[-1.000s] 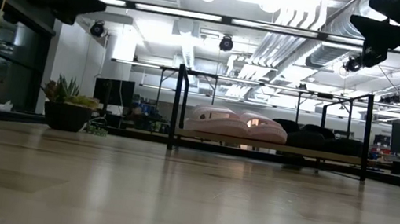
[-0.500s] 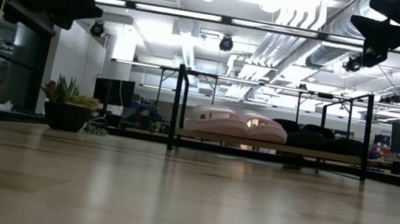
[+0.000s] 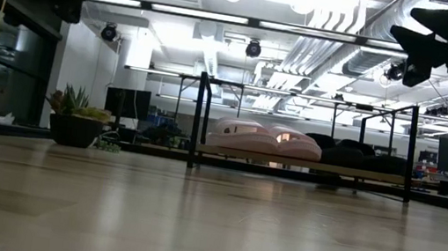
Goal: Pick and place slides into the shelf
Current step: Return to Home Position
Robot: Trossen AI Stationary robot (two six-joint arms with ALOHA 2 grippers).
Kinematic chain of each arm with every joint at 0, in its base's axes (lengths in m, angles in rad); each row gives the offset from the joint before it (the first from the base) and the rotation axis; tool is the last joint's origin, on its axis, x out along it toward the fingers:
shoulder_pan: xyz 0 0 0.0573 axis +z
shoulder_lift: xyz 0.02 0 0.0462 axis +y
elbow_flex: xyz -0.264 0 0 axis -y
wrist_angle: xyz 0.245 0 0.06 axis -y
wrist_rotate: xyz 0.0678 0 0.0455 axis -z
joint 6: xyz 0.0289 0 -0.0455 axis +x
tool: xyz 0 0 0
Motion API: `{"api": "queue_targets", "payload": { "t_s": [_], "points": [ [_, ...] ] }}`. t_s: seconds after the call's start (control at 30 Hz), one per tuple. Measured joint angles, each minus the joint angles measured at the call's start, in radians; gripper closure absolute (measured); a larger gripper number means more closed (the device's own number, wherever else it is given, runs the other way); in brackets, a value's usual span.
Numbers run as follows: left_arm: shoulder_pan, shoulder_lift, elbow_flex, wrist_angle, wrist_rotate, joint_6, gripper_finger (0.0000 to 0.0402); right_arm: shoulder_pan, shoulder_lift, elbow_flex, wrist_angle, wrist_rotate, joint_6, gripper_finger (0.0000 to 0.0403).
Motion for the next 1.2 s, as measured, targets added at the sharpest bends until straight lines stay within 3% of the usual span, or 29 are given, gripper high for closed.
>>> {"api": "queue_targets", "payload": {
  "t_s": [0.1, 0.23, 1.2],
  "points": [
    [0.0, -0.041, -0.063, 0.085, -0.093, -0.017, 0.0259, 0.0, 0.0, 0.0, 0.001, -0.006, -0.002, 0.0238],
    [0.0, -0.09, -0.087, 0.056, -0.171, -0.042, 0.0259, 0.0, 0.0, 0.0, 0.001, -0.006, -0.002, 0.0238],
    [0.0, -0.127, -0.086, -0.168, -0.141, -0.016, 0.0259, 0.0, 0.0, 0.0, -0.204, -0.034, -0.069, 0.0238]
  ]
}}
